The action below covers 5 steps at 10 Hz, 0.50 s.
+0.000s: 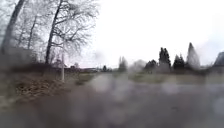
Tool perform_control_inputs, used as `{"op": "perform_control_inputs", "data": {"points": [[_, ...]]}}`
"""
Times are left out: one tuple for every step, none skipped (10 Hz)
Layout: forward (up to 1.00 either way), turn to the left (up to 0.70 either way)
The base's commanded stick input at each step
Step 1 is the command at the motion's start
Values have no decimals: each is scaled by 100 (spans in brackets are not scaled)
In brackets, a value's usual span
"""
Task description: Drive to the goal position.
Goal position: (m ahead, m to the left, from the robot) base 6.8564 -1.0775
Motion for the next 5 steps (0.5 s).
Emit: {"op": "perform_control_inputs", "data": {"points": [[100,0],[100,0],[100,0],[100,0],[100,0]]}}
